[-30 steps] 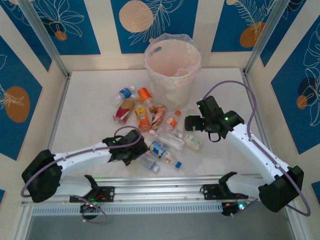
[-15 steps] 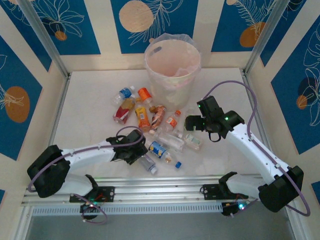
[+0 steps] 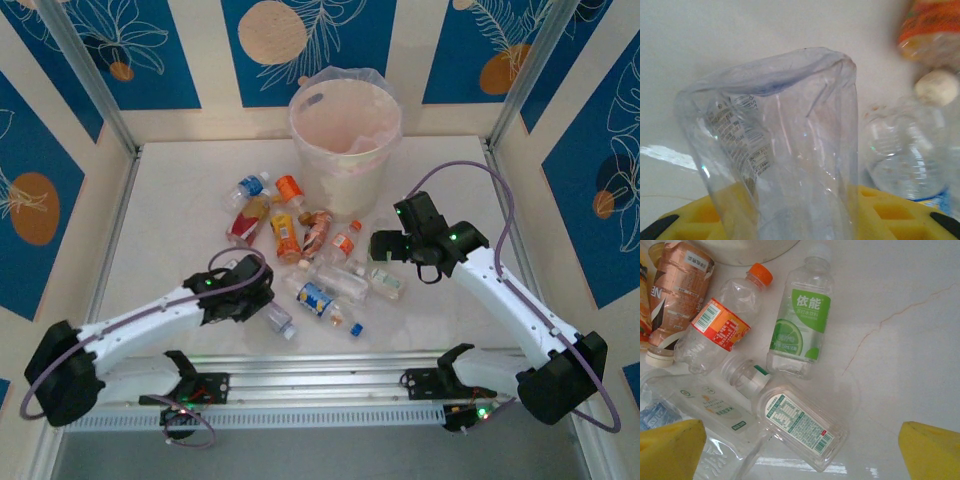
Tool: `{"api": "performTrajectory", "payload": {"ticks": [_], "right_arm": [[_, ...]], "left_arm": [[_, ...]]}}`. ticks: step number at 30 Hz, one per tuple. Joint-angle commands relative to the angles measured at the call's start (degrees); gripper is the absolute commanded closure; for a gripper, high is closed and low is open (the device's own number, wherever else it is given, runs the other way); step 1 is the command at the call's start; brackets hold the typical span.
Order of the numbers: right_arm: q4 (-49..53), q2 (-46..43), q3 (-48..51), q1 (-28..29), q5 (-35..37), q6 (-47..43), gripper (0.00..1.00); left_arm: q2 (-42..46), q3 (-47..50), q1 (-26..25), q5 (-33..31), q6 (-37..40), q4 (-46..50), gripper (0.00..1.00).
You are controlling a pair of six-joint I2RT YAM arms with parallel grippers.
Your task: Put the plastic bottles in the bin
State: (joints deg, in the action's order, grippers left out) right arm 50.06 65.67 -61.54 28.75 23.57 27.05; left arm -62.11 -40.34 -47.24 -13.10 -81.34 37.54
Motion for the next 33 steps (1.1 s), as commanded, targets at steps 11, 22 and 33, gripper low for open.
{"api": "performTrajectory", "payload": {"ticks": [11,22,33], "right_arm": [[-4.52,-3.07,0.01,-0.09,-0.04,2.95,0.01],[-5.13,-3.97,1.06,-0.18,0.27,5.2,0.01],[-5.72,-3.28,1.68,-0.36,-0.4,7.12,0.01]], "left_arm": [[2.7,-26.47,4.19,-18.36,33.18,-2.47,0.57],[-20.0,-52.98,8.52,-8.55,55.85,-22.93,0.56],[-44.81,-84.08,12.73,3.86,65.69,-27.14,0.57]]}}
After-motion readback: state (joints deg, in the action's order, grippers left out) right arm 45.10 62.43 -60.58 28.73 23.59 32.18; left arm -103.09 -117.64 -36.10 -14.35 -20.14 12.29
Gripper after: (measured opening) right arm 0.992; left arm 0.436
